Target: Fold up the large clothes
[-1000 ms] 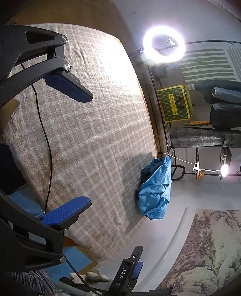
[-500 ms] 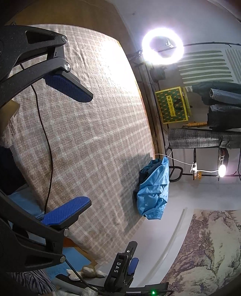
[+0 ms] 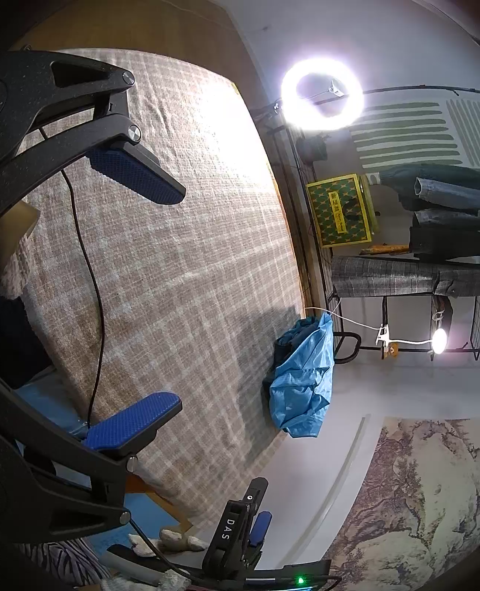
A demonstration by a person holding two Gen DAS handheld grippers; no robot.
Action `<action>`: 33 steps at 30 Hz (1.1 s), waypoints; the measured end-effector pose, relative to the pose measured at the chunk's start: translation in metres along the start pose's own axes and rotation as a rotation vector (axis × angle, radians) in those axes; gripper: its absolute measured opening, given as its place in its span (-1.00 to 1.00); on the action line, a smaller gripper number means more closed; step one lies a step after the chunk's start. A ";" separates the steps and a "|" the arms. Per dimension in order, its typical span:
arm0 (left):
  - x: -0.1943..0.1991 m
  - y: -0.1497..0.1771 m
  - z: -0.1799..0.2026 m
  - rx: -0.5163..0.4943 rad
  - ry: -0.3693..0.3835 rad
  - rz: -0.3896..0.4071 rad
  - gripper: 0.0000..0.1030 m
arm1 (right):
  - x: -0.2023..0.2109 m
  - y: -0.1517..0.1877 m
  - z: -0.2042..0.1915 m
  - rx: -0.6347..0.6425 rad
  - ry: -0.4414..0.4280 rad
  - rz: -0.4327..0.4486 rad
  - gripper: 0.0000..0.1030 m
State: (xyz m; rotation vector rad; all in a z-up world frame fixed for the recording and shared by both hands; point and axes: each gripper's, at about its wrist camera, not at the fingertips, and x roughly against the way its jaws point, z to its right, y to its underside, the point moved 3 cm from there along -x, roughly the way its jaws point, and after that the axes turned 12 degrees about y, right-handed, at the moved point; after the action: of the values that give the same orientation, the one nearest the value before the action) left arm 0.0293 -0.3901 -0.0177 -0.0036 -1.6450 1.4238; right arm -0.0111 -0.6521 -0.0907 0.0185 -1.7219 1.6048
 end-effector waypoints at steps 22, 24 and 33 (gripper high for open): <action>0.000 0.001 0.002 0.001 -0.006 0.003 1.00 | 0.000 0.003 -0.001 -0.001 -0.002 -0.003 0.61; 0.001 -0.001 0.002 0.002 -0.003 0.003 1.00 | -0.001 0.003 -0.001 -0.002 -0.003 -0.003 0.61; 0.001 -0.006 0.004 -0.004 -0.007 0.006 1.00 | -0.003 0.003 0.000 -0.003 -0.005 -0.006 0.61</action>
State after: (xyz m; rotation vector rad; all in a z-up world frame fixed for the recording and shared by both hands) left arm 0.0293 -0.3939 -0.0122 -0.0051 -1.6549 1.4267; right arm -0.0106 -0.6531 -0.0944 0.0262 -1.7268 1.5989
